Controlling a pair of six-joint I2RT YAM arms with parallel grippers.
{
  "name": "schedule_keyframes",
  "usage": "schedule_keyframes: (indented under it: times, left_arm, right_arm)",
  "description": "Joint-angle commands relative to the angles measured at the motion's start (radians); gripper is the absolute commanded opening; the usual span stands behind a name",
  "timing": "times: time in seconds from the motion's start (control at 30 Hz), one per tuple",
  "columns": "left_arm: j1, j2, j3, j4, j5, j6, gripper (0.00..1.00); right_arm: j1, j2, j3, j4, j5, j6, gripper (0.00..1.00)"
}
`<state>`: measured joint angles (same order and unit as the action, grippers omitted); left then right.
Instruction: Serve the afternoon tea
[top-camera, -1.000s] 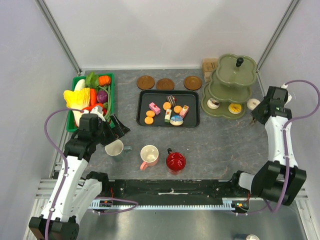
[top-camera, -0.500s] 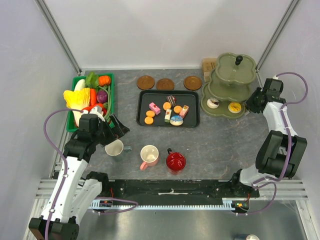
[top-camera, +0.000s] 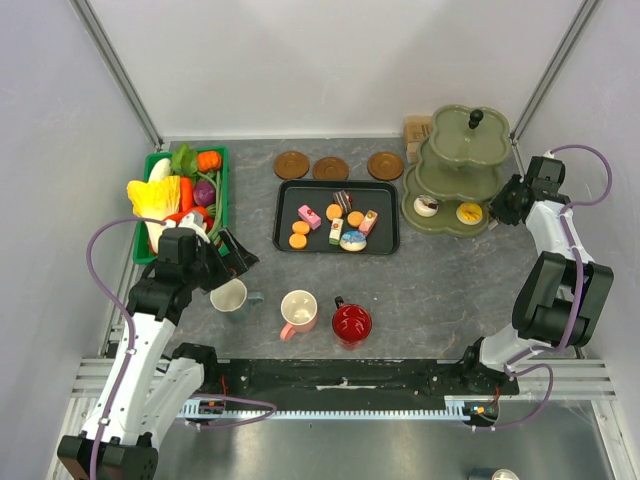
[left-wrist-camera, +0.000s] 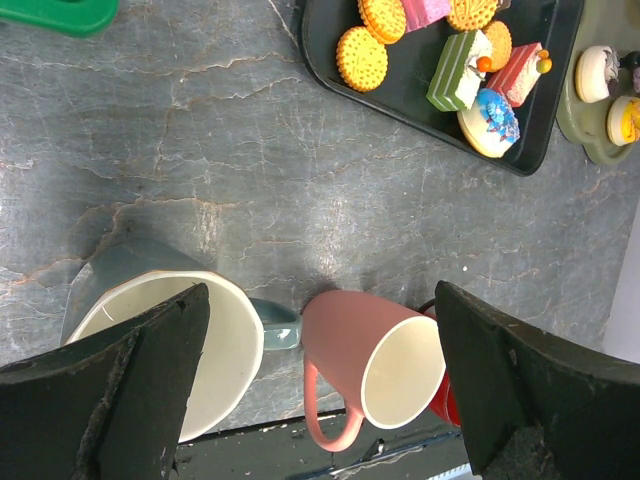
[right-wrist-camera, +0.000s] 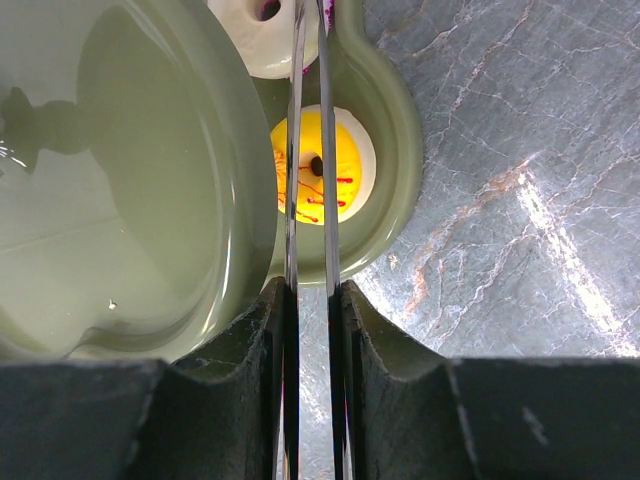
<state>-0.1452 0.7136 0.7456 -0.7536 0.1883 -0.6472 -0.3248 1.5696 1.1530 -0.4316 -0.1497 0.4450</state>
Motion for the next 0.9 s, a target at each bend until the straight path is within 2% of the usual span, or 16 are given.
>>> schedule_keyframes:
  times: [0.0,0.2,0.33,0.53,0.87]
  left_arm:
    - [0.004,0.000,0.018,0.019,-0.003,0.014,0.99]
    - [0.004,-0.002,0.018,0.019,0.003,0.017,0.99]
    - [0.004,0.000,0.018,0.019,0.005,0.017,0.99]
    - [0.004,0.000,0.017,0.019,0.010,0.020,0.99]
    - [0.006,0.000,0.015,0.019,0.017,0.020,0.99]
  right_arm:
    - [0.003,-0.020,0.013,0.091,-0.016,0.020,0.32]
    - [0.003,-0.054,0.008,0.090,0.001,0.024,0.46]
    - [0.003,-0.071,0.004,0.080,0.009,0.026,0.50]
    - [0.000,-0.112,-0.038,0.068,0.079,0.041,0.51]
    - [-0.060,-0.200,-0.070,-0.076,0.278,0.089,0.50]
